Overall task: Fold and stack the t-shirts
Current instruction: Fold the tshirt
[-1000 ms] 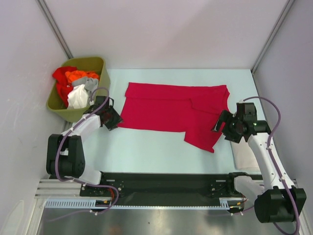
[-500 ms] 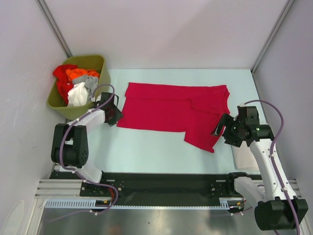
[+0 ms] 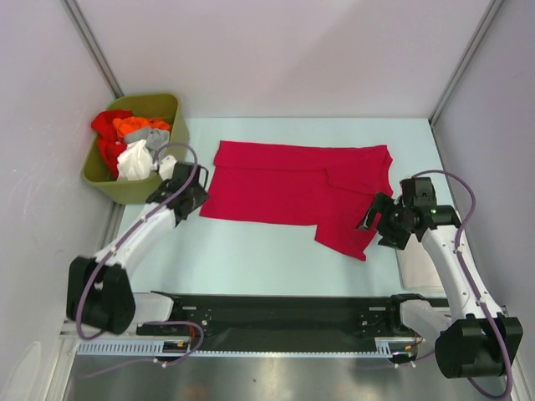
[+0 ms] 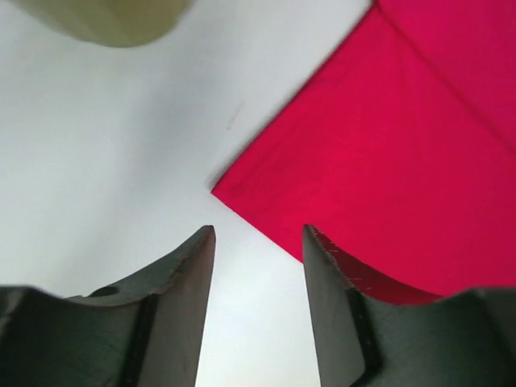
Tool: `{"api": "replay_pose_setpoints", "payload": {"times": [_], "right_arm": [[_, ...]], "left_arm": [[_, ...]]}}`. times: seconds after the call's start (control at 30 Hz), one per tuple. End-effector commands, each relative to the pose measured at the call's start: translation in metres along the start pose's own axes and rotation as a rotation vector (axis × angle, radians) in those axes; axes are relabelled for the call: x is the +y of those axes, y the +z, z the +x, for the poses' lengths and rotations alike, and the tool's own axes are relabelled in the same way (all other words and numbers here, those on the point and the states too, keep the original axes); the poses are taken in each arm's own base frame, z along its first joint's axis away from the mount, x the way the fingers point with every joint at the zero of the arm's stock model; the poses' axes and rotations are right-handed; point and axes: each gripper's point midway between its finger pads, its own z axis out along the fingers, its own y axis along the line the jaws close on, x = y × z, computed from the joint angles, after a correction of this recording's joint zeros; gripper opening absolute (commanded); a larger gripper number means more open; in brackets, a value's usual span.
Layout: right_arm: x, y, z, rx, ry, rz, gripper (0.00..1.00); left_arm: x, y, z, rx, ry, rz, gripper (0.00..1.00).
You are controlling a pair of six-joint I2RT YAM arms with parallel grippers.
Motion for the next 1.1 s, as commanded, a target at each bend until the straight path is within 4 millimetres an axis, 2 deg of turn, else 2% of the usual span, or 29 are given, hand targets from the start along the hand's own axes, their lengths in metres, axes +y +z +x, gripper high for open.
{"api": "replay_pose_setpoints", "payload": {"times": [0.0, 0.1, 0.23, 0.47, 0.6, 0.8, 1.07], "right_arm": [[0.012, 0.001, -0.003, 0.000, 0.018, -0.050, 0.85], [0.013, -0.001, -0.001, 0.011, 0.018, -0.052, 0.85], [0.011, -0.006, 0.002, 0.022, 0.018, -0.036, 0.84], [0.008, -0.015, 0.004, 0.015, -0.004, -0.020, 0.85], [0.006, -0.017, 0.005, 0.008, -0.014, -0.013, 0.85], [0.004, -0.017, 0.006, 0.006, -0.011, -0.006, 0.85], [-0.003, -0.014, 0.010, 0.008, 0.014, 0.018, 0.85]], "left_arm": [[0.028, -0.008, -0.007, -0.130, -0.164, -0.055, 0.51], [0.031, 0.001, -0.004, -0.176, -0.215, -0.048, 0.47], [0.029, 0.025, 0.012, -0.117, -0.214, -0.099, 0.47], [0.027, 0.048, 0.024, -0.096, -0.276, -0.111, 0.53], [0.028, 0.055, 0.032, -0.072, -0.280, -0.121, 0.55], [0.030, 0.063, 0.042, -0.052, -0.278, -0.129, 0.48], [0.030, 0.072, 0.052, -0.016, -0.273, -0.144, 0.46]]}}
